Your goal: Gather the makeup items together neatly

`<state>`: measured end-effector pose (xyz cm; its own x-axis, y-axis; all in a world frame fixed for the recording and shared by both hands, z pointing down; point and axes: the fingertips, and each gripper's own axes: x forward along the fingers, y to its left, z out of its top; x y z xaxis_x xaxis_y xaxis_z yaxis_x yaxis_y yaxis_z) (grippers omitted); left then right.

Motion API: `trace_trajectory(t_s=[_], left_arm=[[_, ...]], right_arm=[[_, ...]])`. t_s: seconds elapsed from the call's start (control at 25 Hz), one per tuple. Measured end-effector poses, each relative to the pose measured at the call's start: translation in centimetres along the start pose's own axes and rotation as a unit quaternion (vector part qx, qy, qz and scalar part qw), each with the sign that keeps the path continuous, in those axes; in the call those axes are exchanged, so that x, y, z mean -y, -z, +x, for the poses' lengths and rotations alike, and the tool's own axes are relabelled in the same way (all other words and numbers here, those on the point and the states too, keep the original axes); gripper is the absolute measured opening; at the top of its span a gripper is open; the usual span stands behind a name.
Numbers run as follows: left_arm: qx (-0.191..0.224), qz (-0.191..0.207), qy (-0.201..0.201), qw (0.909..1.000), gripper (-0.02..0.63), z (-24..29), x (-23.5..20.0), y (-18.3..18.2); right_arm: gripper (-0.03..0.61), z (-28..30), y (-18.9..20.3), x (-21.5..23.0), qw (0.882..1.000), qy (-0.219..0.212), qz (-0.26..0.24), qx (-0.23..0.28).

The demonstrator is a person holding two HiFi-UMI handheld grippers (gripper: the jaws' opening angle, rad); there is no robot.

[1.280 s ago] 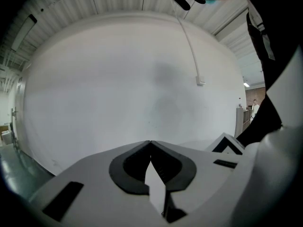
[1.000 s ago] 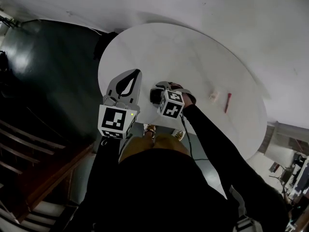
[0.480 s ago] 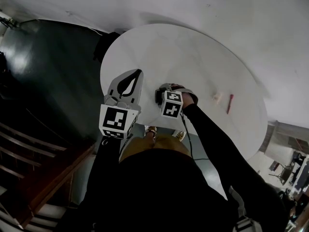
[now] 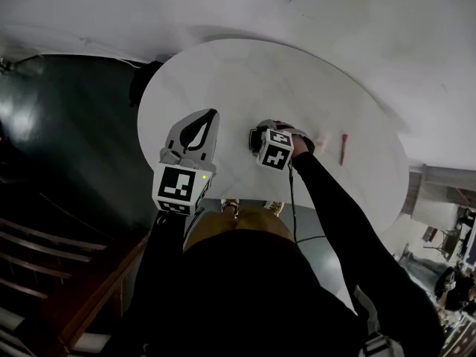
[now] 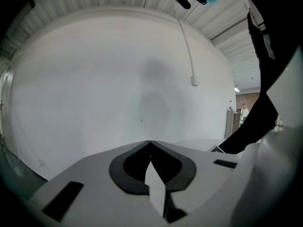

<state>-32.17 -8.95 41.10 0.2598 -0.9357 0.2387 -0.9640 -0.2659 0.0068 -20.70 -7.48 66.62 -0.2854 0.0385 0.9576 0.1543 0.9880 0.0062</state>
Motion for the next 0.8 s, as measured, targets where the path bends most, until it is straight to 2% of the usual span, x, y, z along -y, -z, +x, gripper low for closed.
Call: trace_trajectory(t_s=[0.44, 0.8], left_arm=[[-0.004, 0.017, 0.068, 0.9975, 0.017, 5.9, 5.1, -1.7], [-0.013, 0.030, 0.085, 0.9958, 0.017, 7.2, 7.7, -1.6]], right_arm=[[0.327, -1.7, 6.0, 3.7, 0.997, 0.018, 0.072, -0.002], [0.327, -2.2, 7.8, 4.9, 0.997, 0.021, 0.074, -0.004]])
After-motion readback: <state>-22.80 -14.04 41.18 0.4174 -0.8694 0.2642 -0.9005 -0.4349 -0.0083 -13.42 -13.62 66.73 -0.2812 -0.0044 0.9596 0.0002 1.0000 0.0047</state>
